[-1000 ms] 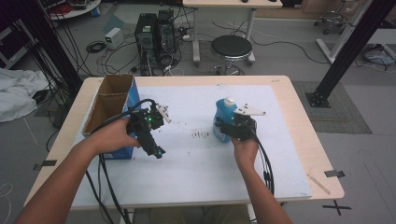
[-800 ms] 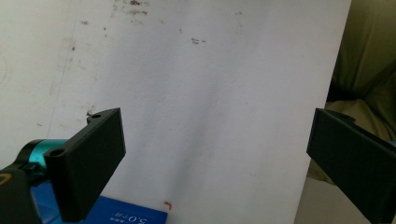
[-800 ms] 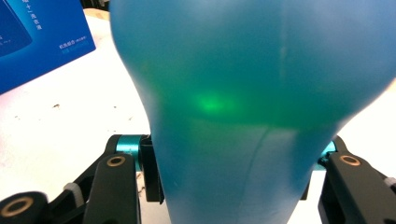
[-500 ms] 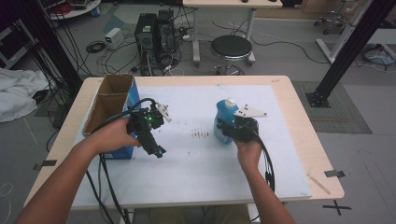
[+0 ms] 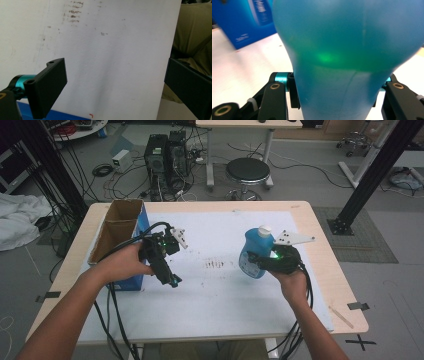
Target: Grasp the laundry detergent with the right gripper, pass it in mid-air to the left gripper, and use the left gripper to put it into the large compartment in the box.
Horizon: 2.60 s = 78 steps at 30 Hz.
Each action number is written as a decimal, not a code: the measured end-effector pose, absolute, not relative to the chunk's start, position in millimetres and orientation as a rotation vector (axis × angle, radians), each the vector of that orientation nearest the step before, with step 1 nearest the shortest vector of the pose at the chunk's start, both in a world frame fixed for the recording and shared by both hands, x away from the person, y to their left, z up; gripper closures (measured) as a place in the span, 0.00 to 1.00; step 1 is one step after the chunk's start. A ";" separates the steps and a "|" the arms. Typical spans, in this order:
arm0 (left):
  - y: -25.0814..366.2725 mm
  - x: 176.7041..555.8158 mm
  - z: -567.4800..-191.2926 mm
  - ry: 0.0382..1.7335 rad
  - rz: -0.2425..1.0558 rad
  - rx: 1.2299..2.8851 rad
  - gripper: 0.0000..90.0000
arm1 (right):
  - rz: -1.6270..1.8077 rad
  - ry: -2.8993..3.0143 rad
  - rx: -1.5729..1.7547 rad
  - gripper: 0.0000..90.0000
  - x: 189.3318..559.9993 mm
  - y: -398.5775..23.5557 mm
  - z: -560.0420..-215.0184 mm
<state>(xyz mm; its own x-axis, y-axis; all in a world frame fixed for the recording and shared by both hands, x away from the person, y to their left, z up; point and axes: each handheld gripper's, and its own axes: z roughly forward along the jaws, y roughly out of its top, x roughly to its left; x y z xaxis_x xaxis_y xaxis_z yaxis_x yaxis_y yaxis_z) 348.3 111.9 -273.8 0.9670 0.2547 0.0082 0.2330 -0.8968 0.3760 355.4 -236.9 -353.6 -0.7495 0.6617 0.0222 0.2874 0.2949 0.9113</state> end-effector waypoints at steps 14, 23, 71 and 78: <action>94.9 341.6 -253.9 0.269 0.104 2.739 0.05 | 1.571 2.460 0.478 0.51 342.0 -254.4 -313.2; 82.4 337.0 -239.6 0.216 0.105 2.739 0.05 | 1.655 2.556 0.292 0.51 341.3 -252.0 -309.3; 34.2 333.0 -204.4 0.108 0.044 2.790 0.05 | 1.514 2.746 -0.050 0.51 342.3 -148.8 -310.8; 26.9 333.7 -202.6 0.090 0.040 2.789 0.05 | 1.521 2.750 -0.047 0.51 343.3 -140.1 -311.5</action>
